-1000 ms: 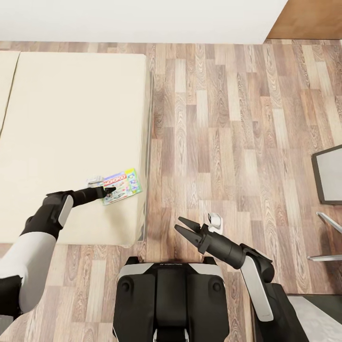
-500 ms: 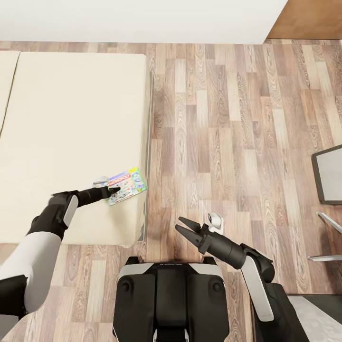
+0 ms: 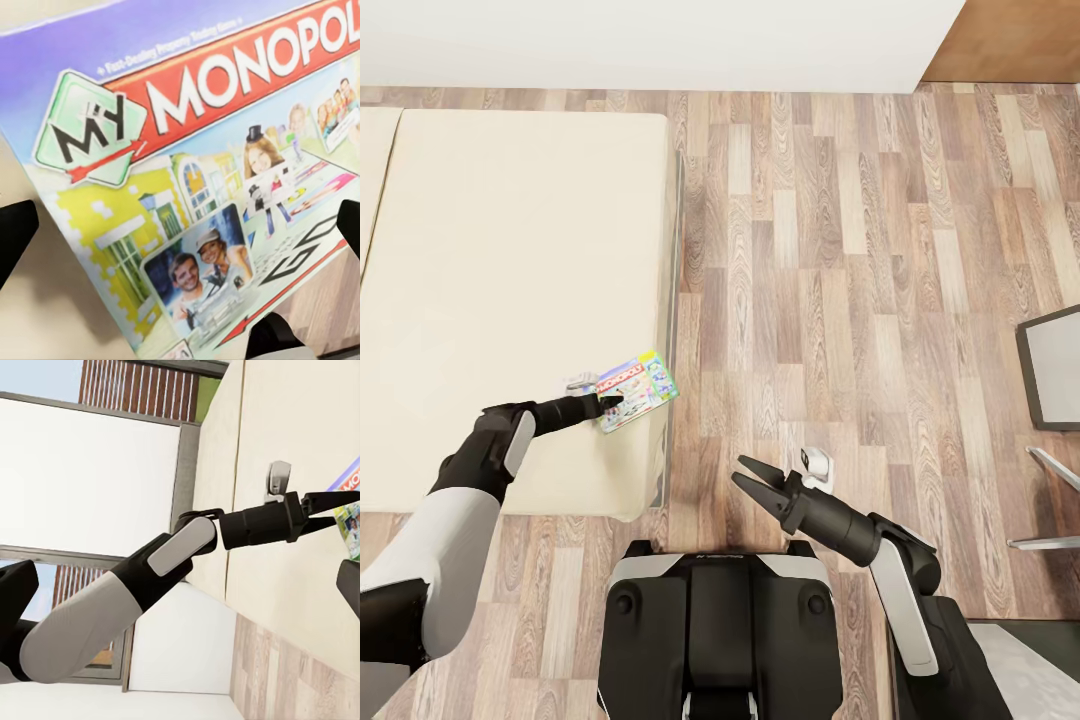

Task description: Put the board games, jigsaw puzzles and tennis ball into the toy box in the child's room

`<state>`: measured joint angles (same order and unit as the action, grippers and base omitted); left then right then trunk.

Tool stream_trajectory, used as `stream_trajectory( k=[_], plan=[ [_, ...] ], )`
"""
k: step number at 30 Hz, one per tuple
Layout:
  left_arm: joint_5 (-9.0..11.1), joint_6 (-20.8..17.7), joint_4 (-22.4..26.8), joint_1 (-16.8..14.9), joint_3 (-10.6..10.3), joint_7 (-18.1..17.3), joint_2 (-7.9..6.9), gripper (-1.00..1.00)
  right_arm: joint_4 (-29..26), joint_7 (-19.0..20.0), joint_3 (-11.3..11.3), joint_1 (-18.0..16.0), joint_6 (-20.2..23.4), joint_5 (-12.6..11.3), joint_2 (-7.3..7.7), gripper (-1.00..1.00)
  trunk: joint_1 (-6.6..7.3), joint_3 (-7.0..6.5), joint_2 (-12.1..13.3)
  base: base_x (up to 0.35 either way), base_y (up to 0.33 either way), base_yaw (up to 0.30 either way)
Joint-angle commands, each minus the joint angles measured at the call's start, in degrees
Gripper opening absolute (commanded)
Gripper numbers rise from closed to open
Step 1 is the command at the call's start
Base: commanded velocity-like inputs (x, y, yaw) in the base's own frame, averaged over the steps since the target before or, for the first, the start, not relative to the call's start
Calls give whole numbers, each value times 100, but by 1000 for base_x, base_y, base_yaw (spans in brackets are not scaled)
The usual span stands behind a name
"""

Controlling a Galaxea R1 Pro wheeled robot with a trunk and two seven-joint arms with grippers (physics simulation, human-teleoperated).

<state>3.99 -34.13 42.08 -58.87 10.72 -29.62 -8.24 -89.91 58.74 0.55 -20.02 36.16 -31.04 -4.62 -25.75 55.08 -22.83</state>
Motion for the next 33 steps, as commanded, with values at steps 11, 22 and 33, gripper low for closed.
stream_trajectory(
  k=[11,22,33],
  plan=[
    [41,-48,2,-2,15,-4,-2,100,0,14,8,-1,40,-25,-3,100,-3,5,-9,0,0,0],
    [35,-33,128,9,35,-35,-475,100,0,8,15,-1,40,-25,38,100,-3,5,-9,0,0,0],
    [44,-604,255,64,326,-2164,-2190,100,6,23,15,3,-16,-4,75,100,-3,5,-9,0,0,0]
  ],
)
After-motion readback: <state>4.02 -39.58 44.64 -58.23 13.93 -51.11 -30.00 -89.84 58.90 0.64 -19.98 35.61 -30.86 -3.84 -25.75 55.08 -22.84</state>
